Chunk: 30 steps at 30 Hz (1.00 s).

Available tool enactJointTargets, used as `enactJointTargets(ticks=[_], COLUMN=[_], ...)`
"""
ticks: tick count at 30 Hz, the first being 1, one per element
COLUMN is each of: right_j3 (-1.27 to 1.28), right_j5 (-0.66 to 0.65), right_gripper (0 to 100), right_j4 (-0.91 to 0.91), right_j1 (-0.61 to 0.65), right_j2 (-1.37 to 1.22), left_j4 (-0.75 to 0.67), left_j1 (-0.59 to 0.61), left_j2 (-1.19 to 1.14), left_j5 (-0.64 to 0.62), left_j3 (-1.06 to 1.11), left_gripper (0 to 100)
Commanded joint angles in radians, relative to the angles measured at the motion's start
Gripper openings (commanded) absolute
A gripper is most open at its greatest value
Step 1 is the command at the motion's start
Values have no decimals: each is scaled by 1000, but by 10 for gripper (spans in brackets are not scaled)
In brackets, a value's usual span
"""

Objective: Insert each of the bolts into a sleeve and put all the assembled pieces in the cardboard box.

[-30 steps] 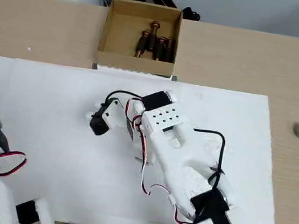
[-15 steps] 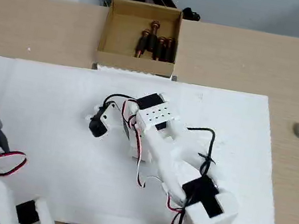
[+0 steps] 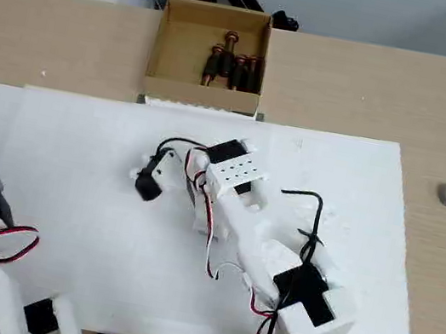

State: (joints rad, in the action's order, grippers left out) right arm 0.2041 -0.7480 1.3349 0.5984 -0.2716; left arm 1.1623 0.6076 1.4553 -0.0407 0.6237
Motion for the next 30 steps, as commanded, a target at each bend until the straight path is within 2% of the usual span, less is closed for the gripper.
enactJointTargets(ticks=[1,4,14,22,26,30], right_j3=[34,34,18,-3,-3,-2], right_j5=[-3,-3,-2,57,158,361], right_gripper=[80,5,14,14,13,13], right_j4=[-1,-2,4,4,2,-31], right_j1=[-4,-4,-33,-84,-82,-81], right_j2=[-15,-16,1,237,397,555], left_j4=[-26,-26,-26,-32,-34,-46], left_j1=[-5,-5,-5,-5,-5,-6], left_j2=[5,5,5,5,6,5], left_j5=[8,8,8,6,6,6], left_j3=[-4,-4,-2,18,59,65], left_gripper=[8,8,8,7,7,7])
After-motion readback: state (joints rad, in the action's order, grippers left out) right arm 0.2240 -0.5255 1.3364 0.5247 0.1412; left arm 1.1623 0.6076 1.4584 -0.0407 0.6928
